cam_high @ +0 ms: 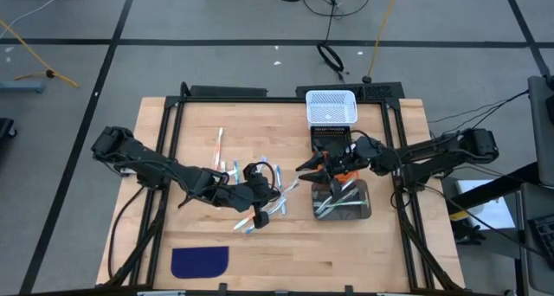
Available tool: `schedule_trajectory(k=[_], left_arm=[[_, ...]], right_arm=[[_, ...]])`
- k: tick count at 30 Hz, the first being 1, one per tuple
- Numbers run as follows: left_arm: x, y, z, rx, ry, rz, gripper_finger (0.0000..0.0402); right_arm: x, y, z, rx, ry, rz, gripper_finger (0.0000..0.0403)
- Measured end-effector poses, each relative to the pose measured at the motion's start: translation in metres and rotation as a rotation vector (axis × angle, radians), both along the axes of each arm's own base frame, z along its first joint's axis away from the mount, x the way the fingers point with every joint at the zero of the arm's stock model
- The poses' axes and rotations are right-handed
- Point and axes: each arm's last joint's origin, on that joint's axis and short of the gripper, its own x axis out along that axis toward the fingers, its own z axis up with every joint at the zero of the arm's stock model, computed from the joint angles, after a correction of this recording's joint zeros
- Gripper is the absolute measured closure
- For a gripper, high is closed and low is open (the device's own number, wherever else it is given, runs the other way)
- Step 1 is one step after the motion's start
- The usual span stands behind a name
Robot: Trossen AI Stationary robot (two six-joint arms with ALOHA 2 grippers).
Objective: Pick & Place Toothbrushes
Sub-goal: Put the orange toothbrush into the black bin
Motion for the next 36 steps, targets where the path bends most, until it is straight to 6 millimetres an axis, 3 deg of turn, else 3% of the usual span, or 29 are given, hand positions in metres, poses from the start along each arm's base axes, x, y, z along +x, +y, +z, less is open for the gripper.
schedule_trajectory(k=[4,13,21,28,36], left_arm=[[0.000,0.000,0.000,0.002,0.001,0.003,0.0400],[0.000,0.001,-0.001,-0.004,0.005,0.010,0.0395],[-0.001,0.002,-0.002,0.013,0.020,0.013,0.0333],[-0.002,0.002,-0.003,0.033,0.031,0.009,0.0292],[-0.002,0.002,-0.003,0.062,0.038,0.005,0.0286]], right_arm=[[0.000,0.000,-0.004,-0.033,0.031,-0.006,0.0369],[0.000,-0.001,-0.004,-0.049,0.026,-0.013,0.0368],[-0.005,-0.008,0.000,-0.068,0.036,-0.067,0.0368],[-0.015,-0.025,0.006,-0.084,0.073,-0.159,0.0368],[-0.032,-0.059,0.010,-0.073,0.139,-0.308,0.0368]])
